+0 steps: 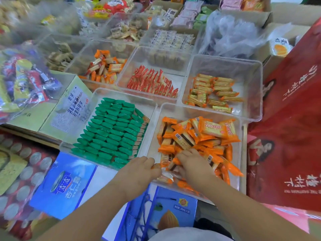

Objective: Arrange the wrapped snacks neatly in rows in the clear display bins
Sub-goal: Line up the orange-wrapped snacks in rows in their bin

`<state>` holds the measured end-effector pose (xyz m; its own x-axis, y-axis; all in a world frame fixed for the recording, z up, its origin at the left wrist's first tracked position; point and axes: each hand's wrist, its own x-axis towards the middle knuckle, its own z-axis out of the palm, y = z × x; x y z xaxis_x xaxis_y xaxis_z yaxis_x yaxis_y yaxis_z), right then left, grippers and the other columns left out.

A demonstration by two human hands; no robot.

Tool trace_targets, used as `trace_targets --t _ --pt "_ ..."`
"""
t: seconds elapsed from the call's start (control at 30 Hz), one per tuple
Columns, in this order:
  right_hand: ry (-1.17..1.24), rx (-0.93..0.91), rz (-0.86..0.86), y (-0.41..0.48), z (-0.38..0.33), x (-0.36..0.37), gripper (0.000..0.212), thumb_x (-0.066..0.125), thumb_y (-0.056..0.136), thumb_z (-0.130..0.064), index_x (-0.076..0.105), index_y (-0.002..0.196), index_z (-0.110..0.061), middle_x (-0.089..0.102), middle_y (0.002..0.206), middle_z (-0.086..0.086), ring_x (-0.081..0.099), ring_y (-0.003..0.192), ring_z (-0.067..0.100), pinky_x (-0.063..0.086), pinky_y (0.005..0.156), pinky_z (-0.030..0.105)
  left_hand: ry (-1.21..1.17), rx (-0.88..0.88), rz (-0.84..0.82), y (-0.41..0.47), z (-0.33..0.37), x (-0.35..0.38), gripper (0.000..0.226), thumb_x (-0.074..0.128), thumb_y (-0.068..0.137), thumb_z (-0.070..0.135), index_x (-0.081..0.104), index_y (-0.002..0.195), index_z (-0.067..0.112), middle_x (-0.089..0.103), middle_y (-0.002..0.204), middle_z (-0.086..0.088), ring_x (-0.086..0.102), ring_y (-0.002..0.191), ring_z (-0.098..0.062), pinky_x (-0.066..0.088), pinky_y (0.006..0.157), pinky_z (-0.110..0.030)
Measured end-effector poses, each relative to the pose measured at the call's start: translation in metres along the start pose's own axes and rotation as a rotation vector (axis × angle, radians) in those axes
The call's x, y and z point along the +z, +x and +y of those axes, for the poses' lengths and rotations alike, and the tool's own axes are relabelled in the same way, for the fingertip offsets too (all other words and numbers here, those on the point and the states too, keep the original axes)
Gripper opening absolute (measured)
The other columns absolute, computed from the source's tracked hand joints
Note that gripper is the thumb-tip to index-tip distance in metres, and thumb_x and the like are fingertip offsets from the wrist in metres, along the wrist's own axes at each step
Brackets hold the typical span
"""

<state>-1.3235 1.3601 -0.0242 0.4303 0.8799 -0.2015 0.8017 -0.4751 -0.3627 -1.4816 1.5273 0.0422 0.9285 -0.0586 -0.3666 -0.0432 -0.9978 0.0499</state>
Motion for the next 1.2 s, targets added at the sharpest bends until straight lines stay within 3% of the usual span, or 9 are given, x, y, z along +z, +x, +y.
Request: trace_targets --t 0.07,0.27,0.4,0.5,0.6,0.7,0.9,1.03,1.2 --pt "0.033 0.029 0.029 -0.002 -0.001 0.000 0.026 0.058 0.095 -0.032 0.059 0.119 -0.024 0.058 0.124 -0.006 0.041 0.120 0.020 0.047 0.093 0.034 0.055 0.014 -0.061 0.010 0.007 -0.002 0.053 0.050 0.083 -0.005 0.048 0.131 0.019 0.048 0.119 -0.010 0.047 0.104 -0.031 0.037 0.084 -0.040" --pt "0.140 0.091 0.105 -0.002 -0.003 -0.002 0.024 0.063 0.091 -0.031 0.063 0.114 -0.025 0.062 0.117 -0.005 0.045 0.112 0.018 0.045 0.090 0.030 0.198 0.001 -0.308 0.040 0.029 0.002 0.048 0.053 0.092 0.006 0.045 0.137 0.018 0.051 0.124 -0.013 0.051 0.109 -0.033 0.041 0.090 -0.042" --pt "0.149 0.109 0.071 -0.004 -0.004 -0.002 0.034 0.065 0.090 -0.032 0.057 0.123 -0.028 0.061 0.121 -0.005 0.046 0.116 0.019 0.048 0.088 0.033 -0.052 -0.004 -0.293 0.045 0.022 0.007 0.042 0.042 0.103 0.041 0.039 0.142 0.027 0.061 0.116 -0.012 0.058 0.103 -0.035 0.046 0.090 -0.044" --pt "0.137 0.133 0.060 -0.003 -0.006 -0.001 0.033 0.064 0.091 -0.038 0.053 0.121 -0.030 0.061 0.117 -0.004 0.047 0.115 0.019 0.047 0.081 0.034 -0.378 -0.135 -0.281 0.044 0.019 0.016 0.049 0.046 0.099 0.056 0.034 0.134 0.024 0.064 0.116 -0.009 0.060 0.104 -0.033 0.046 0.084 -0.039" --pt "0.124 0.131 0.049 -0.003 -0.007 0.002 0.034 0.062 0.092 -0.042 0.054 0.122 -0.027 0.060 0.119 -0.004 0.044 0.119 0.019 0.045 0.084 0.034 -0.469 -0.166 -0.255 0.047 0.018 0.024 0.041 0.053 0.098 0.047 0.049 0.129 0.021 0.055 0.121 -0.002 0.058 0.107 -0.028 0.044 0.085 -0.034" --pt "0.079 0.086 0.014 -0.004 -0.007 0.004 0.034 0.059 0.094 -0.043 0.058 0.123 -0.025 0.057 0.123 -0.005 0.042 0.121 0.020 0.046 0.096 0.035 -0.492 -0.152 -0.194 0.049 0.019 0.027 0.029 0.053 0.099 0.032 0.064 0.123 0.021 0.038 0.109 0.004 0.050 0.101 -0.021 0.038 0.083 -0.026" --pt "0.022 0.043 -0.015 -0.005 -0.009 0.004 0.030 0.056 0.092 -0.033 0.059 0.121 -0.026 0.057 0.117 -0.007 0.043 0.113 0.019 0.047 0.093 0.033 -0.391 -0.175 -0.116 0.038 0.025 0.032 0.029 0.045 0.096 0.030 0.056 0.119 0.016 0.061 0.110 -0.009 0.053 0.106 -0.028 0.046 0.089 -0.042" --pt "-0.023 0.011 -0.081 0.004 -0.015 0.000 0.025 0.051 0.099 -0.030 0.059 0.123 -0.027 0.059 0.120 -0.006 0.045 0.115 0.023 0.045 0.096 0.036 -0.458 -0.093 0.077 0.024 0.028 0.046 0.034 0.044 0.100 0.024 0.065 0.127 0.018 0.058 0.126 0.001 0.052 0.108 -0.022 0.043 0.097 -0.033" --pt "-0.113 -0.046 -0.195 0.021 -0.031 0.003 0.028 0.051 0.097 -0.017 0.060 0.121 -0.026 0.060 0.115 -0.001 0.045 0.113 0.026 0.048 0.092 0.039 -0.474 -0.124 0.097 0.021 0.027 0.055 0.033 0.038 0.102 0.031 0.059 0.124 0.020 0.058 0.119 -0.002 0.052 0.102 -0.021 0.046 0.092 -0.041"
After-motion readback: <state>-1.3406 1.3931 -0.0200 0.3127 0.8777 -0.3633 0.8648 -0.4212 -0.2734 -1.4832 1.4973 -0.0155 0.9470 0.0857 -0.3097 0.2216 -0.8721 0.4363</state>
